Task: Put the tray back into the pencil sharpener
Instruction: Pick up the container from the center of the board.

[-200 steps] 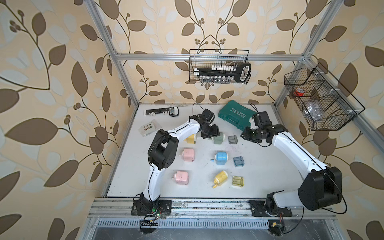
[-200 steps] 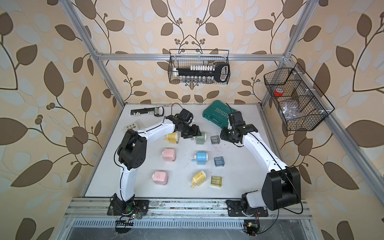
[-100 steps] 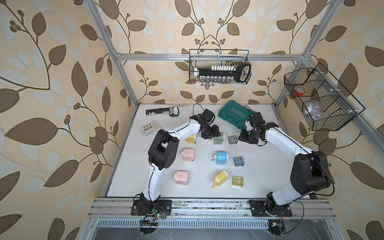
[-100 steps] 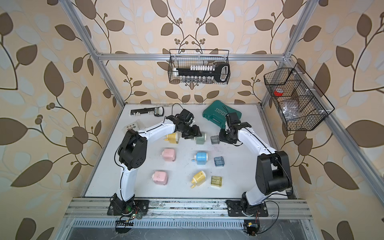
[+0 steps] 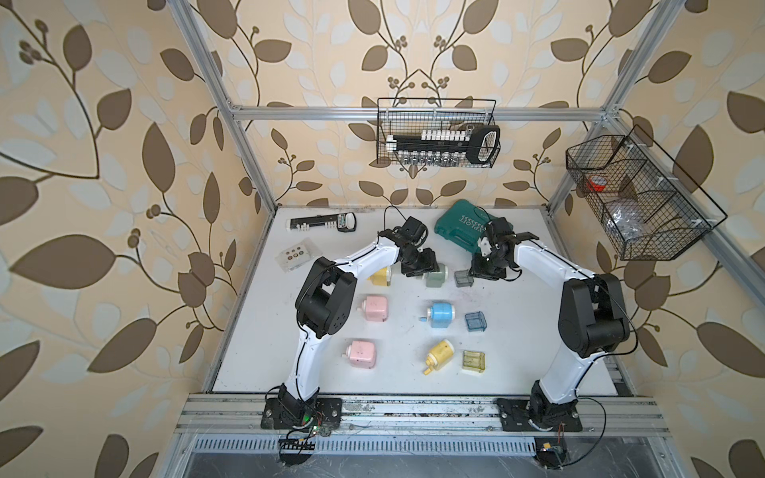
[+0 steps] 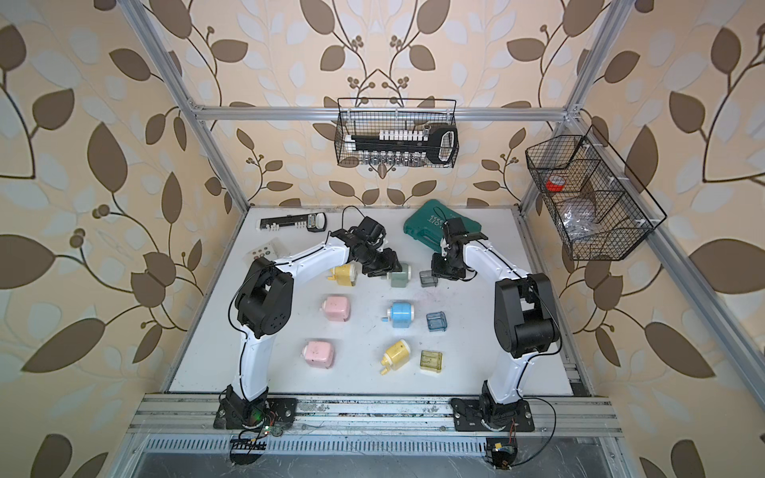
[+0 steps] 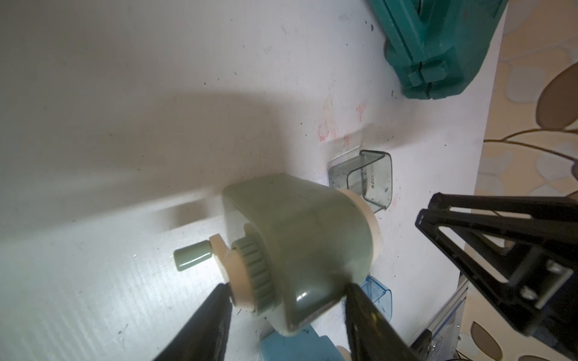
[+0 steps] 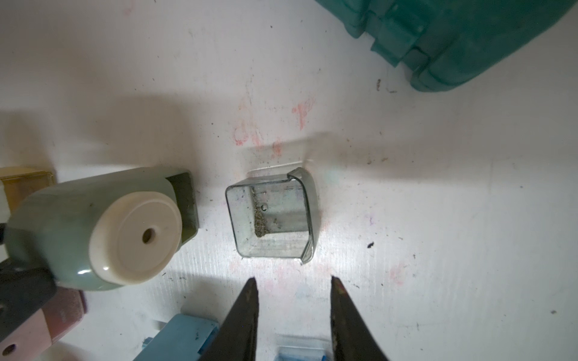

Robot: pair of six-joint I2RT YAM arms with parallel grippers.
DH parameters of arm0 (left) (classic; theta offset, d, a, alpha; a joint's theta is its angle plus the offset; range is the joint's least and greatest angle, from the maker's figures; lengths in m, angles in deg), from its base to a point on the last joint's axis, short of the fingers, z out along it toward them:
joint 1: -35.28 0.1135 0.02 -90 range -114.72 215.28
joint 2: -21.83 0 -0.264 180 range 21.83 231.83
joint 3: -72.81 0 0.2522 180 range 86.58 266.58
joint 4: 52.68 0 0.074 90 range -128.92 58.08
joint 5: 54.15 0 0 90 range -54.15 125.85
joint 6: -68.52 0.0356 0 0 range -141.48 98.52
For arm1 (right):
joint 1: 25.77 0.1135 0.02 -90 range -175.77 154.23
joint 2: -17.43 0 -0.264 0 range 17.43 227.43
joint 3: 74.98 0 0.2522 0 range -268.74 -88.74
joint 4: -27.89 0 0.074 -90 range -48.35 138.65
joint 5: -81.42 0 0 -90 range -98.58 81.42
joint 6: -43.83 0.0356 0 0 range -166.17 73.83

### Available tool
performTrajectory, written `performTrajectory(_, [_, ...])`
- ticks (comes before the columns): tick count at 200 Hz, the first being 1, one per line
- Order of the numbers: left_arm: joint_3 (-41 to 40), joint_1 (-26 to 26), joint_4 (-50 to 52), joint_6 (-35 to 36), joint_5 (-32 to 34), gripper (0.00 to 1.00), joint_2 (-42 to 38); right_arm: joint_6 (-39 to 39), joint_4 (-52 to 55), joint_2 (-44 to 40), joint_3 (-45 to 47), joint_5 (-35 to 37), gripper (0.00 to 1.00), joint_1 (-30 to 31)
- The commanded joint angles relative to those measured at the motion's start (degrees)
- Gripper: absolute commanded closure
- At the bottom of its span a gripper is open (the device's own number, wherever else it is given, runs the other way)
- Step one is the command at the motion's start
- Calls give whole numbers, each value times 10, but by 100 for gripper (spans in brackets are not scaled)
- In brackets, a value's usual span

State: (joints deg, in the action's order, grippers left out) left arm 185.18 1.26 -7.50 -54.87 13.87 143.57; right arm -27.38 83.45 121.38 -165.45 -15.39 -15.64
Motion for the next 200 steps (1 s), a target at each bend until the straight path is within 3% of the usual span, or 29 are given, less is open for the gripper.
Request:
performTrajectory(1, [14,5,9,-3,5,41,15,-17,22,24,-31,18,66,6])
performTrajectory(124, [18,5,13,-3,4,42,19,-26,32,117,-87,64,70,22])
performTrajectory(200, [18,5,17,-2,4,42,22,-25,29,137,-107,56,95,23])
